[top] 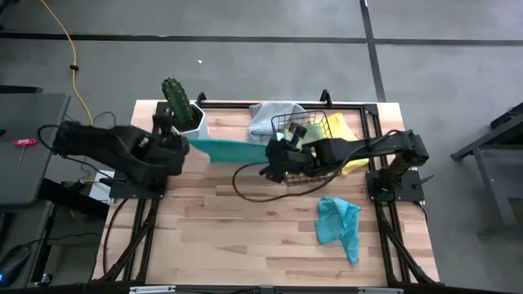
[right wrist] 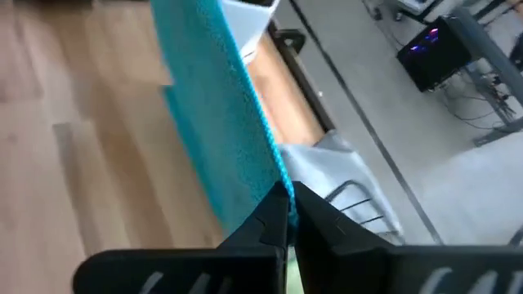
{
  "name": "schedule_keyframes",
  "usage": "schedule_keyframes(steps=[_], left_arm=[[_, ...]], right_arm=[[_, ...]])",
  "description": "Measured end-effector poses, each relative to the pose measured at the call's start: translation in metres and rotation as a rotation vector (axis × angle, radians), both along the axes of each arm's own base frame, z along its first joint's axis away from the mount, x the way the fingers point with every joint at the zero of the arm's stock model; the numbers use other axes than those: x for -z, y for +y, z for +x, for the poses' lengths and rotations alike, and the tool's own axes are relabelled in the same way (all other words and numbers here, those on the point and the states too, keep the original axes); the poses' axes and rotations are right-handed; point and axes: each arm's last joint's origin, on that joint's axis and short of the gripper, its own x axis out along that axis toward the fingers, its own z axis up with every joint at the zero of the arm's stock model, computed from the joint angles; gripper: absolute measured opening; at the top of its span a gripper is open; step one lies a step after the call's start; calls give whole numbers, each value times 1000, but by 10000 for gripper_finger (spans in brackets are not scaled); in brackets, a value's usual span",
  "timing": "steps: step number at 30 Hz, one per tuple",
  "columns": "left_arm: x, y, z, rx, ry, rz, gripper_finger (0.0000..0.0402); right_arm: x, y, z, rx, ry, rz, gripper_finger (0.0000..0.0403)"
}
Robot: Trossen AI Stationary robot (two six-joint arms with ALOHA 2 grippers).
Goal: Fold microfiber towels
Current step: Fold the top blue microfiber towel
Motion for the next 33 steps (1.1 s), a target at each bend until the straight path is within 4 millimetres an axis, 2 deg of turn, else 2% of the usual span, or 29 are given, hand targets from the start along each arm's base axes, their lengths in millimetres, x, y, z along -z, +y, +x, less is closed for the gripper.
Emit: schedule_keyframes(steps=[3,7,11,16,20,23,28,33], left_arm=[[35,-5,-3,-22,118,-25,0],[66,-17,-5,-38,131,-70,0],[78,-33,-6,-27,75,-146,0],[79,-56,2,62,-89,-235,0],[80,-75,18,150,-218,-303,0],[86,-88,35,253,-246,-302,0],[123,-108,68,445,-254,-254,13],[162,-123,98,585,-201,-202,59]], right_arm=[[23,10,1,-31,19,21,0],[47,32,-1,-51,-13,98,0],[66,58,-7,-75,-44,175,0],[78,83,-11,-108,-117,262,0],[79,93,-14,-122,-137,281,0],[78,97,-15,-120,-151,265,0],[78,97,-15,-119,-158,260,0],[78,96,-14,-117,-159,261,0]])
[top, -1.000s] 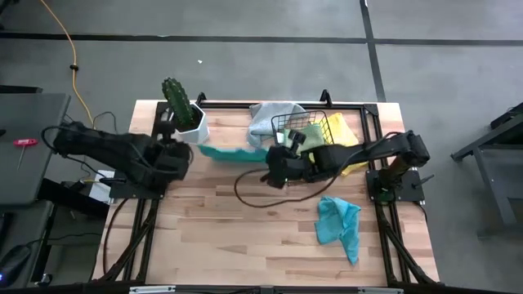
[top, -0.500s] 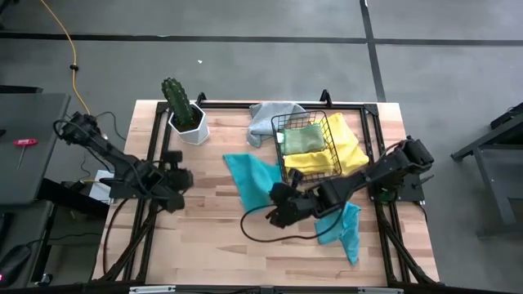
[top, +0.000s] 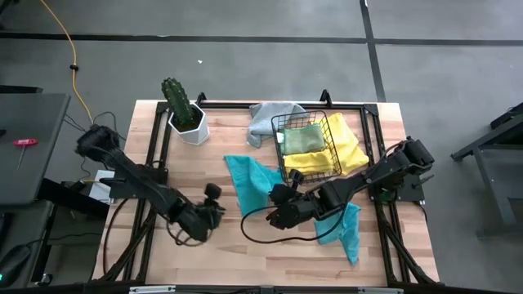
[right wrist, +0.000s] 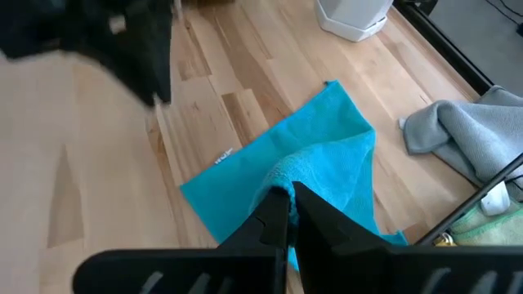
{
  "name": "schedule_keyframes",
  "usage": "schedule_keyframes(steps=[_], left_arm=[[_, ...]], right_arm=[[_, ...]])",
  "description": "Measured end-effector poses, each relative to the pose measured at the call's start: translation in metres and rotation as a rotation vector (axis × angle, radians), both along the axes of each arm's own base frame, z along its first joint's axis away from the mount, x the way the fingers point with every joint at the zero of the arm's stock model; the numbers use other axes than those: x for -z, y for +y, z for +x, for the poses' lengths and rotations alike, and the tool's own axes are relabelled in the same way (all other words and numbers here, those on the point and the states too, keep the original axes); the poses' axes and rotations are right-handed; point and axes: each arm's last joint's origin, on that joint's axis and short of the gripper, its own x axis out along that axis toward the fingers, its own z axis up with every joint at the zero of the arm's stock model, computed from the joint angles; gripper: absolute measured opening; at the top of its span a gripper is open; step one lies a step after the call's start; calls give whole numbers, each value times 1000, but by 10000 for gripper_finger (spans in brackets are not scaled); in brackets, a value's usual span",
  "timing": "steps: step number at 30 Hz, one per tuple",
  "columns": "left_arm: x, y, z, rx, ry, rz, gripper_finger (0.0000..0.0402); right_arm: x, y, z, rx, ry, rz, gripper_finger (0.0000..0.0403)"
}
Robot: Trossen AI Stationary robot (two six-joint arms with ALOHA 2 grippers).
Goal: Fold microfiber towels
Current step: Fold the top blue microfiber towel
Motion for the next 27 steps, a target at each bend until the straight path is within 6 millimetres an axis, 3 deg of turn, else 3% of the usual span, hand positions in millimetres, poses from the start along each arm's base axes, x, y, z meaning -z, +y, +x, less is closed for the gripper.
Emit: schedule_keyframes(steps=[5,12,27], left_arm=[[28,2,29,91,41,-76,110],[51,30,56,73,41,-147,148],[76,61,73,70,109,-352,124]], right_arm=[[0,0,0,-1,-4,3,0],[0,0,0,-2,-6,4,0],[0,0,0,0,-6,6,0]])
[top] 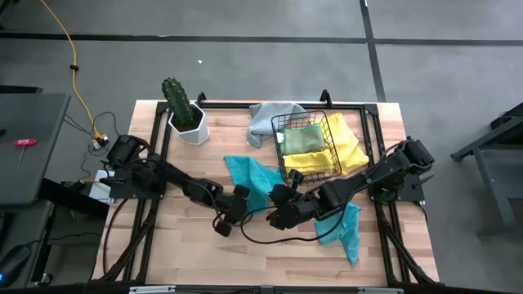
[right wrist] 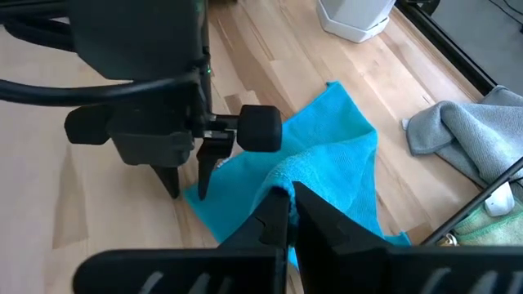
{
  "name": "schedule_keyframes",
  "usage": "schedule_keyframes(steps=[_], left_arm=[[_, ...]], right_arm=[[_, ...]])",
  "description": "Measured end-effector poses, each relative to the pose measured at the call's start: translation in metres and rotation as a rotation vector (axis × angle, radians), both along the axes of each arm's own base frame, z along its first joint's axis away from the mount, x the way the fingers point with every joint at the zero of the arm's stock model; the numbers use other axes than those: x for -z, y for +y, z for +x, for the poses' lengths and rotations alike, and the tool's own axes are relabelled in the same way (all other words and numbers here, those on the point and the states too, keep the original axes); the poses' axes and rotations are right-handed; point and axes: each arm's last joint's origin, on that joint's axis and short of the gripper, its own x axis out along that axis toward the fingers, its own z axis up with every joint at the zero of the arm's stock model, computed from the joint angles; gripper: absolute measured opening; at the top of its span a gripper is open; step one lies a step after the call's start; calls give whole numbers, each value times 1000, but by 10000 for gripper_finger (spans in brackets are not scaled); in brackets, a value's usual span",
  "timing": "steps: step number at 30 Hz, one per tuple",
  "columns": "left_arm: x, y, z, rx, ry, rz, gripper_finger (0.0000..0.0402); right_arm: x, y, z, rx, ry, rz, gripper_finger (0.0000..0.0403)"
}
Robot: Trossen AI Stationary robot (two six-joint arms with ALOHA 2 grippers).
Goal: Fold microfiber towels
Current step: Fold the top blue microfiber towel
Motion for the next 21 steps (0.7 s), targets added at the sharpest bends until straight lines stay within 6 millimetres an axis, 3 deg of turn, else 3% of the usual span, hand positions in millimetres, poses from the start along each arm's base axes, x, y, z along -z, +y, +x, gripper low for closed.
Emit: schedule_keyframes(steps=[7,12,15,21], left_arm=[[1,-7,-4,-24,39,-29,13],[-7,-27,-18,-50,89,-37,4],[-19,-42,-37,-51,146,-55,3],[-52,-69,-76,-96,188,-56,1]], right_arm=[[0,0,0,-6,3,8,0],[1,1,0,-15,15,62,0],[5,3,1,-26,40,127,0],[40,14,11,-26,134,140,0]])
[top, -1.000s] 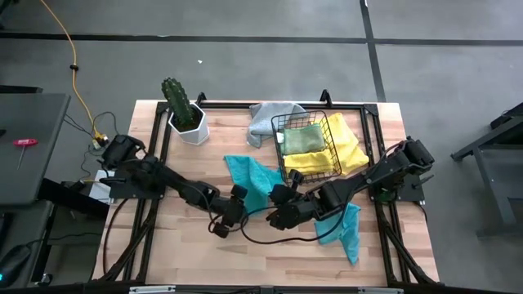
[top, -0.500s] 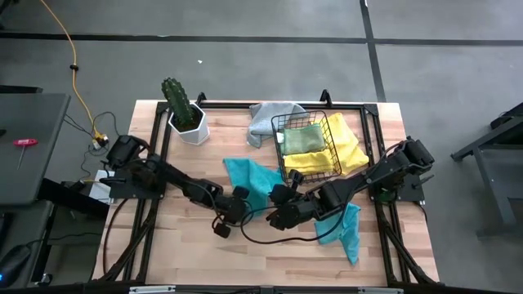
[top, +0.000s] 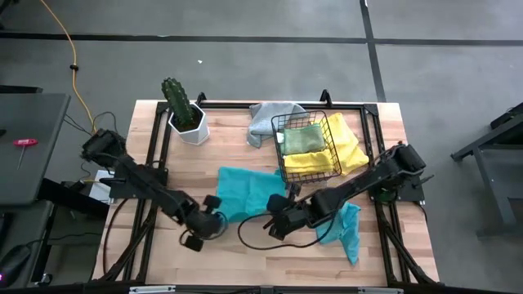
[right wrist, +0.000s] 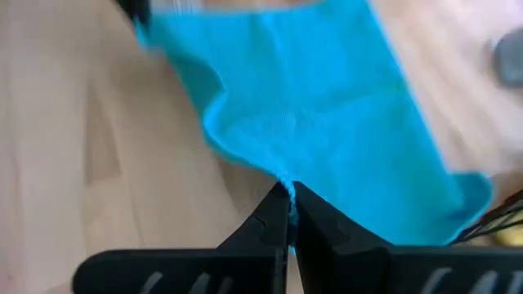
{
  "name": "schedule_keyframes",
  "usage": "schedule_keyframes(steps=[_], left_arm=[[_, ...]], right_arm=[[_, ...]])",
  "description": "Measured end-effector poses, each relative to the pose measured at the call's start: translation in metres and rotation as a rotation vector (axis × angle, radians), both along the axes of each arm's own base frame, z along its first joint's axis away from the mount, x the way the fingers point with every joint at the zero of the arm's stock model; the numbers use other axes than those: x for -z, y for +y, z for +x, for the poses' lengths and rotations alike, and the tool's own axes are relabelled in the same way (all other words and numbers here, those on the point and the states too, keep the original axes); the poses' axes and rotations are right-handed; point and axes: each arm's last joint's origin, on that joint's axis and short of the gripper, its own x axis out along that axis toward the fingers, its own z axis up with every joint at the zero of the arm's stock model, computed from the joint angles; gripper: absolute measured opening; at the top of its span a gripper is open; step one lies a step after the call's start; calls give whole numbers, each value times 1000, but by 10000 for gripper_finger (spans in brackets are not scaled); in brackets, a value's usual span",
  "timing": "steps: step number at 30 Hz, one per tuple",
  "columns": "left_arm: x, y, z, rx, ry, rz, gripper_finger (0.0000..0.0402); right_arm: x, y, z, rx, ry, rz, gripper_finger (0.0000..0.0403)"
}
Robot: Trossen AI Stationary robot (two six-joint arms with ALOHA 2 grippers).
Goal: Fold microfiber towels
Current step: Fold the top blue microfiber towel
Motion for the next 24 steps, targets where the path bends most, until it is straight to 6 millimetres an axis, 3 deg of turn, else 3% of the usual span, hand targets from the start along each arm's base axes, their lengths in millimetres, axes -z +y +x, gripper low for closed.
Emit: schedule_keyframes(steps=[6,15,20,24], left_arm=[[-16,-24,-34,-91,3,-16,1],[-5,-61,-53,-219,-48,-77,0],[3,-77,-58,-247,-58,-139,0],[-12,-73,-59,-263,-73,-125,0]], right_arm=[[36,9,12,11,56,21,0],[70,36,13,-64,165,215,0],[72,57,10,-113,130,282,0],[49,63,15,-139,89,283,0]])
